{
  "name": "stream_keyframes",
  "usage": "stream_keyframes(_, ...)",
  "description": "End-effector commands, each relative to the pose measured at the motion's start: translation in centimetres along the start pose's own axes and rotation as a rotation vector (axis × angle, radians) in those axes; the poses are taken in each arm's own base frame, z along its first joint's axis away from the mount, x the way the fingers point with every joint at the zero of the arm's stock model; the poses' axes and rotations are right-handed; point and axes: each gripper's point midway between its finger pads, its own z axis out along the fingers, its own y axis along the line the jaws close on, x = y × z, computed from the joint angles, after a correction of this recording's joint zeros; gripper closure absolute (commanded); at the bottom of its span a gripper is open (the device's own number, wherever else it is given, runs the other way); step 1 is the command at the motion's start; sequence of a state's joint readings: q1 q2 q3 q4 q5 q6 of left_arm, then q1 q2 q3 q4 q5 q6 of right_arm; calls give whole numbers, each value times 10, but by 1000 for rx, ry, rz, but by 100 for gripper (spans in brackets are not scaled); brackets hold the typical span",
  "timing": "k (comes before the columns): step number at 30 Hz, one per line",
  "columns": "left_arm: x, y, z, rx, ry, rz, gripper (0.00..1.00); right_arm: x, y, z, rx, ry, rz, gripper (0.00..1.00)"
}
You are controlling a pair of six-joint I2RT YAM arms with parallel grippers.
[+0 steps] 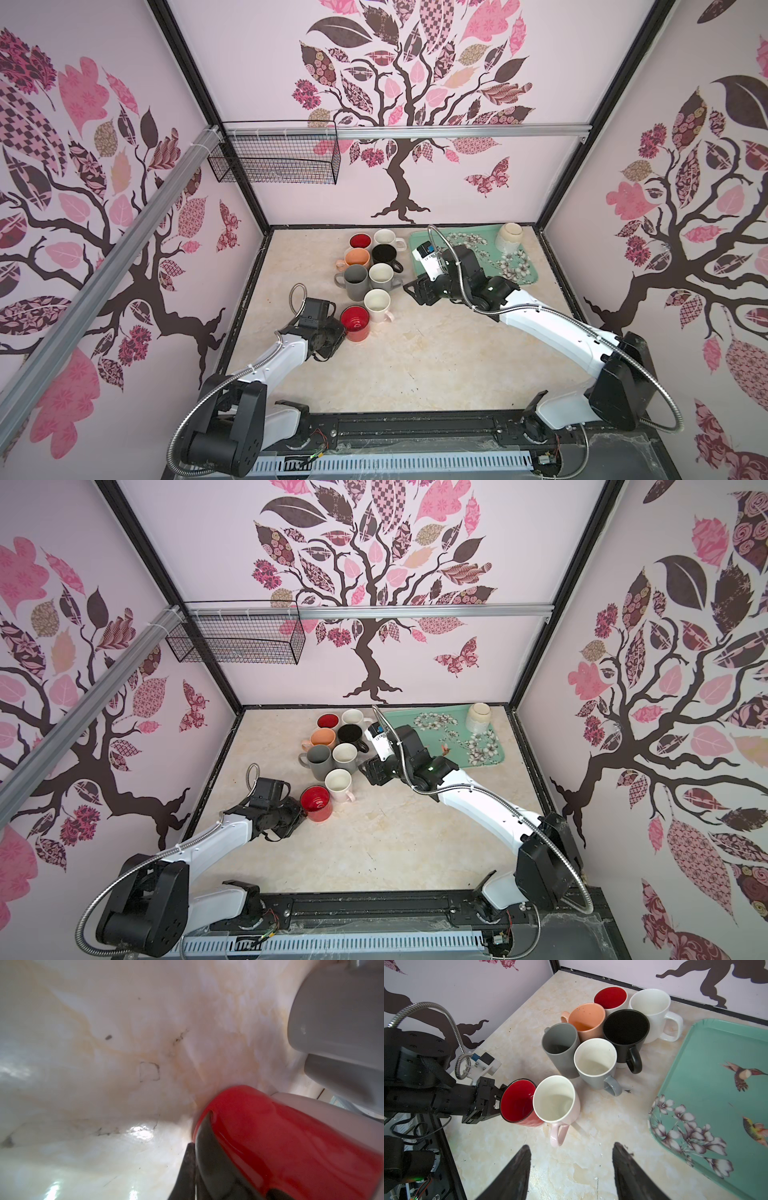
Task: Turn the mug right side up
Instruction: 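Move the right gripper over the speckled mug on the tray while left gripper waits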
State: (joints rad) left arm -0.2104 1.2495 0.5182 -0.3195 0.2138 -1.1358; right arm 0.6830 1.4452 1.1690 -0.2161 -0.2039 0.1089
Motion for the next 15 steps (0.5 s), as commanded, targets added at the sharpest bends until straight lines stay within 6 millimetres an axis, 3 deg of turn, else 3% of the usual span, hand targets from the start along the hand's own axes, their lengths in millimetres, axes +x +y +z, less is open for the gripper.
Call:
stream_keyframes(1,-22,-38,-4,113,-70,30,96,-13,-1,-11,11,-40,-16,36)
stream_keyframes(11,-50,-54,7,151,-125,0,97,-4,-11,1,41,1,-16,35)
stream_keyframes(15,-49,-52,1,126,-114,28,97,-3,-16,0,62,13,-28,35)
